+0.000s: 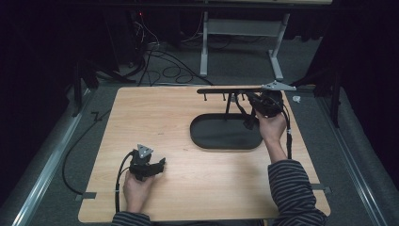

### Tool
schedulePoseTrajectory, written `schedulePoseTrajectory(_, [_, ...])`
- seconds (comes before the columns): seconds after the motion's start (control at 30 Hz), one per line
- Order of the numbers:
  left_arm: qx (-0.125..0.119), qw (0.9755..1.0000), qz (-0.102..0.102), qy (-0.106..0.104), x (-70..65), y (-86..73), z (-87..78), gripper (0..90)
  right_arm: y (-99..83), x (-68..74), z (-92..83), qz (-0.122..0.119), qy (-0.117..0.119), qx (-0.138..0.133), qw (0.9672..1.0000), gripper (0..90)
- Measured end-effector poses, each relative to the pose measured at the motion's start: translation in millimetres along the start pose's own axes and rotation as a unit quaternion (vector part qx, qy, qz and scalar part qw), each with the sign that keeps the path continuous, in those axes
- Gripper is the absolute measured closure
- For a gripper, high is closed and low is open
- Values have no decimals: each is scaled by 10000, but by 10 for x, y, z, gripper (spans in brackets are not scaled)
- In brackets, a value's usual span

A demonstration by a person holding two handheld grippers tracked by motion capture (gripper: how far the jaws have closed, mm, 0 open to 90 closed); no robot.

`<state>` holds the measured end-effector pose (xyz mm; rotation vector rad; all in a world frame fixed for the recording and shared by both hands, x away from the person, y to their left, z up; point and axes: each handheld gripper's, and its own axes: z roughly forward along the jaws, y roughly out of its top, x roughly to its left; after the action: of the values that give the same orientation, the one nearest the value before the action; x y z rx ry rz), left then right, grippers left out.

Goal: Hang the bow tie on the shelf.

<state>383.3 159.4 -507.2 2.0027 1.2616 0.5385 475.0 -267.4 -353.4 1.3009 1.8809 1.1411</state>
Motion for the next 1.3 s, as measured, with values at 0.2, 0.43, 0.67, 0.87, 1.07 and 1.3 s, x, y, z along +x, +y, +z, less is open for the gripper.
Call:
schedulePoseTrajectory(0.2, [-9, 10000, -6, -5, 2, -1, 1, 288, -34, -46, 68, 35, -66, 122, 9999, 875])
schedulePoseTrajectory(0.43, [-7, 10000, -3, -2, 1, -1, 1, 289, -52, -60, 71, 106, -48, 180, 9998, 835])
schedulePoseTrajectory(0.67, [1, 10000, 6, 7, -1, 0, 0, 289, -133, -91, 38, 183, -27, 163, 9997, 757])
schedulePoseTrajectory(0.87, [-1, 10000, 2, 8, -1, 0, 0, 290, -114, -62, -60, 21, -16, 78, 10000, 726])
schedulePoseTrajectory(1.07, [-2, 10000, 4, 8, -1, 0, 1, 291, -142, -96, -153, 28, 27, -17, 10000, 711])
schedulePoseTrajectory(1.3, [-11, 10000, -4, 10, 0, 0, 2, 293, -283, -205, -283, 132, 12, -33, 9999, 686])
